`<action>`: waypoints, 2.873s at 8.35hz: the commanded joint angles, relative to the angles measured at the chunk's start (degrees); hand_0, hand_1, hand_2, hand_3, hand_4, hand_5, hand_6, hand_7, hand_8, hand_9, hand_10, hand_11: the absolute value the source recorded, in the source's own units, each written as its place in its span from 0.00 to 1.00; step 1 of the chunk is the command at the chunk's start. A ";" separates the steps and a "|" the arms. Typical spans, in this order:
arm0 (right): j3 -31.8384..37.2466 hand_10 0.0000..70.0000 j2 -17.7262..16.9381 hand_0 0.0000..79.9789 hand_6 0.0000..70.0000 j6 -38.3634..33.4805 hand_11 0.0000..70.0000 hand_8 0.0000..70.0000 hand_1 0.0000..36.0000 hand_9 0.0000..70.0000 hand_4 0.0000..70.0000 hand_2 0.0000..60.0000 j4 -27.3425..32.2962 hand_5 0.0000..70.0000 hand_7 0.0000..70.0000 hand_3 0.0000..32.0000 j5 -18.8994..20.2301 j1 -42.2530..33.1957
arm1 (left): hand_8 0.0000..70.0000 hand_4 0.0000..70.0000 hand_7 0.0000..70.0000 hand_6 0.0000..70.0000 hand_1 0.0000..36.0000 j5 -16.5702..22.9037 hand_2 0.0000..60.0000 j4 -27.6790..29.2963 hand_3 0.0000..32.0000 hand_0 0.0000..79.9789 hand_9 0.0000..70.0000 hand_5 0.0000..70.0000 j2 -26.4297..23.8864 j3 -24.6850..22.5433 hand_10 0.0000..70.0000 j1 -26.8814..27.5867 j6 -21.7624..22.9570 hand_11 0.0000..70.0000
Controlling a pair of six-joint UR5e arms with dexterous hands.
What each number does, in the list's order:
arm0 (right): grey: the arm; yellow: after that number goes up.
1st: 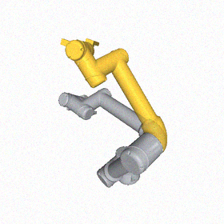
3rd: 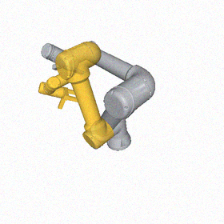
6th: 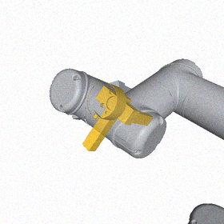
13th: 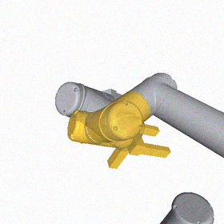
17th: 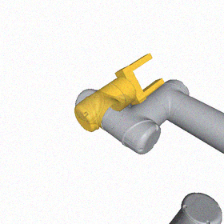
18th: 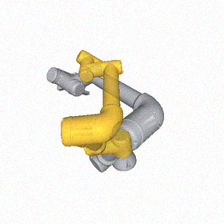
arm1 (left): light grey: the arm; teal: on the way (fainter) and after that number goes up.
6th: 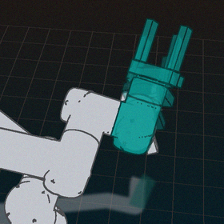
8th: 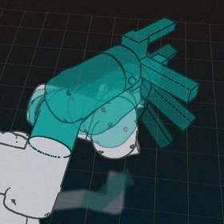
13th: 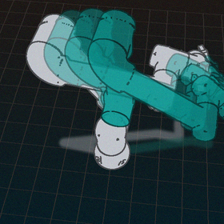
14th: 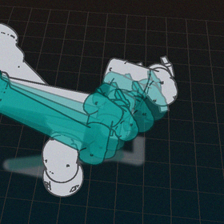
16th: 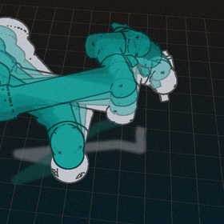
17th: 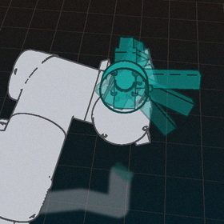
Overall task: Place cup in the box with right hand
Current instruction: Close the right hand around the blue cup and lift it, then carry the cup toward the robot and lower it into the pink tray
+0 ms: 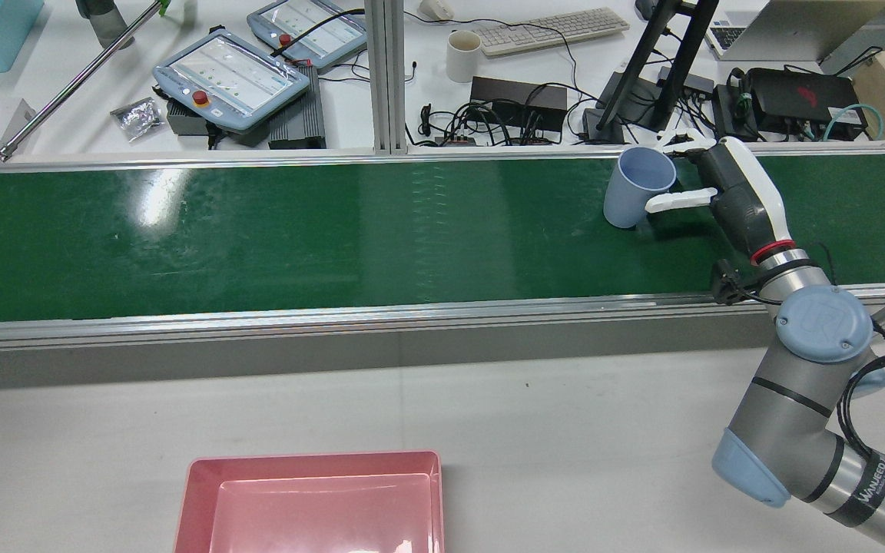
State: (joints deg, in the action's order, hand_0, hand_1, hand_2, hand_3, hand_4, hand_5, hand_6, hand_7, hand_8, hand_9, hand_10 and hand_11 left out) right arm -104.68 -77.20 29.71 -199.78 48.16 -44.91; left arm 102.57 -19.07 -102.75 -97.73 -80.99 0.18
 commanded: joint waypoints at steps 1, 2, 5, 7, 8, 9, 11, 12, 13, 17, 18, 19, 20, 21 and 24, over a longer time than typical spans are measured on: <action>-0.09 0.05 -0.15 0.58 0.18 0.09 0.08 0.13 0.00 0.34 0.63 0.00 -0.17 0.03 0.83 0.00 -0.09 -0.09 | 0.00 0.00 0.00 0.00 0.00 0.00 0.00 0.00 0.00 0.00 0.00 0.00 0.00 0.00 0.00 -0.05 0.00 0.00; -0.17 0.06 -0.41 0.58 0.18 0.09 0.09 0.14 0.02 0.35 0.63 0.00 -0.26 0.03 0.84 0.00 -0.09 -0.18 | 0.00 0.00 0.00 0.00 0.00 0.00 0.00 0.00 0.00 0.00 0.00 0.00 0.00 0.00 0.00 0.04 0.00 0.00; -0.61 0.10 -0.76 0.57 0.21 0.00 0.13 0.14 0.35 0.37 1.00 0.65 -1.31 0.00 1.00 0.00 -0.09 -0.45 | 0.00 0.00 0.00 0.00 0.00 0.00 0.00 0.00 0.00 0.00 0.00 0.00 0.00 0.00 0.00 -0.05 0.00 0.00; -1.40 0.10 -0.85 0.60 0.22 -0.09 0.14 0.15 0.53 0.38 1.00 0.87 -2.20 0.00 1.00 0.00 -0.09 -1.23 | 0.00 0.00 0.00 0.00 0.00 0.00 0.00 0.00 0.00 0.00 0.00 0.00 0.00 0.00 0.00 -0.05 0.00 0.00; -2.97 0.10 -1.11 0.60 0.21 0.00 0.14 0.15 0.54 0.37 1.00 0.89 -2.20 0.01 0.97 0.00 -0.09 -2.11 | 0.00 0.00 0.00 0.00 0.00 0.00 0.00 0.00 0.00 0.00 0.00 0.00 0.00 0.00 0.00 -0.05 0.00 0.00; -8.12 0.11 -3.29 0.60 0.21 1.48 0.15 0.15 0.55 0.38 1.00 0.90 -2.20 0.01 0.96 0.00 -0.09 -2.20 | 0.00 0.00 0.00 0.00 0.00 0.00 0.00 0.00 0.00 0.00 0.00 0.00 0.00 0.00 0.00 -0.05 0.00 0.00; -22.60 0.11 -5.06 0.60 0.21 8.14 0.15 0.17 0.54 0.39 1.00 0.88 -4.63 0.01 0.96 0.00 0.44 -0.99 | 0.00 0.00 0.00 0.00 0.00 0.00 0.00 0.00 0.00 0.00 0.00 0.00 0.00 0.00 0.00 -0.05 0.00 0.00; -30.42 0.12 -4.55 0.60 0.23 11.39 0.16 0.20 0.53 0.45 1.00 0.86 -9.01 0.01 1.00 0.00 0.18 3.81 | 0.00 0.00 0.00 0.00 0.00 0.00 0.00 0.00 0.00 0.00 0.00 0.00 0.00 0.00 0.00 0.04 0.00 0.00; -36.15 0.15 -2.71 0.60 0.25 16.47 0.20 0.25 0.51 0.54 1.00 0.83 -10.44 0.02 1.00 0.00 -0.26 8.12 | 0.00 0.00 0.00 0.00 0.00 0.00 0.00 0.00 0.00 0.00 0.00 0.00 0.00 0.00 0.00 0.04 0.00 0.00; -35.79 0.42 4.50 0.59 0.44 34.76 0.59 0.54 0.35 0.89 1.00 0.59 -7.49 0.05 1.00 0.00 -6.04 31.23 | 0.00 0.00 0.00 0.00 0.00 0.00 0.00 0.00 0.00 0.00 0.00 0.00 0.00 0.00 0.00 0.04 0.00 0.00; -30.81 0.45 5.30 0.59 0.45 38.29 0.63 0.55 0.32 0.90 1.00 0.60 -0.68 0.06 1.00 0.00 -6.15 34.85 | 0.00 0.00 0.00 0.00 0.00 0.00 0.00 -0.09 0.00 0.00 0.00 0.00 0.00 0.00 0.00 0.04 0.00 0.00; -27.02 0.49 5.48 0.58 0.44 40.93 0.67 0.54 0.30 0.90 1.00 0.59 4.69 0.05 1.00 0.00 -6.33 37.41 | 0.00 0.00 0.00 0.00 0.00 0.00 0.00 0.00 0.00 0.00 0.00 0.00 0.00 0.00 0.00 0.04 0.00 0.00; -22.20 0.48 6.35 0.58 0.43 41.91 0.66 0.53 0.30 0.88 1.00 0.60 8.49 0.05 1.00 0.00 -6.33 38.48 | 0.00 0.00 0.00 0.00 0.00 0.00 0.00 0.00 0.00 0.00 0.00 0.00 0.00 0.00 0.00 0.04 0.00 0.00; -18.75 0.47 7.58 0.58 0.42 41.75 0.65 0.52 0.30 0.87 1.00 0.59 11.05 0.05 1.00 0.00 -6.33 39.19 | 0.00 0.00 0.00 0.00 0.00 0.00 0.00 0.00 0.00 0.00 0.00 0.00 0.00 0.00 0.00 -0.05 0.00 0.00; -17.41 0.31 7.59 0.50 0.34 39.74 0.43 0.32 0.00 0.66 1.00 0.06 12.31 0.00 1.00 0.00 -6.50 39.63 | 0.00 0.00 0.00 0.00 0.00 0.00 0.00 0.00 0.00 0.00 0.00 0.00 0.00 0.00 0.00 0.04 0.00 0.00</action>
State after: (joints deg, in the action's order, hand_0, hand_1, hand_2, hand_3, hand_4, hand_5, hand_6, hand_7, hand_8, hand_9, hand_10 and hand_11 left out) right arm -123.76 -69.80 70.93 -188.58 41.76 -5.65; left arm 102.57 -19.07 -102.75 -97.73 -81.02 0.18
